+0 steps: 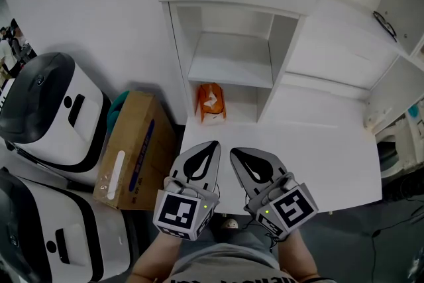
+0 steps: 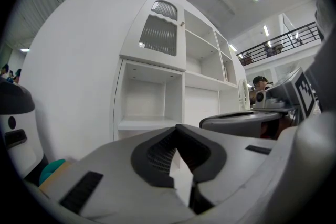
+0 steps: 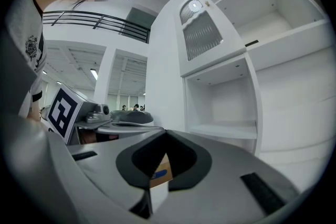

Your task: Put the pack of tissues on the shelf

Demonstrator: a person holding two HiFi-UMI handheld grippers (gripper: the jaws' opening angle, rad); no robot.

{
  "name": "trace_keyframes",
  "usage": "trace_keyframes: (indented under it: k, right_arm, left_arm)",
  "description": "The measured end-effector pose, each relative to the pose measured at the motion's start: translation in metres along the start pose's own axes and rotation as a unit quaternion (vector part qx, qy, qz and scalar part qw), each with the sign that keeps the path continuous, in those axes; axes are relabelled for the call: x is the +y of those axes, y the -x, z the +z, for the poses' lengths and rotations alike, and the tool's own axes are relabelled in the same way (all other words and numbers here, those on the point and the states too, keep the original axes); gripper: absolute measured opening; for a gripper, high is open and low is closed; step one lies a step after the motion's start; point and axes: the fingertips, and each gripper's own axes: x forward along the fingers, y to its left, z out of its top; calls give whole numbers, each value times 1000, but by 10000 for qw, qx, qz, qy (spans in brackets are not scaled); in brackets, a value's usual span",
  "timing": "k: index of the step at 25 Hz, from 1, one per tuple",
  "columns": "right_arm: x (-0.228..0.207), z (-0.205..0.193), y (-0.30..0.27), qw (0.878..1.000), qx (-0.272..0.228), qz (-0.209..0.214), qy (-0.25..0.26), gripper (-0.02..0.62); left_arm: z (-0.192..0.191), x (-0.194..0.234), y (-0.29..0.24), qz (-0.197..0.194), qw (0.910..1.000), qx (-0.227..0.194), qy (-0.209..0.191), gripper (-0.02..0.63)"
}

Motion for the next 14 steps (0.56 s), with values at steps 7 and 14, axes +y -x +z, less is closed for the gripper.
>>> trace_keyframes:
  k: [7,14]
  right_arm:
    - [-2,1,5,10000,15,28,-12,9]
    - [-4,0,11,10000,-39,17,-13,9]
  left_arm:
    - [3,-4,0,79,10000,-19,-26,26]
    - [5,-7,-1,120,9999,-51,-29,26]
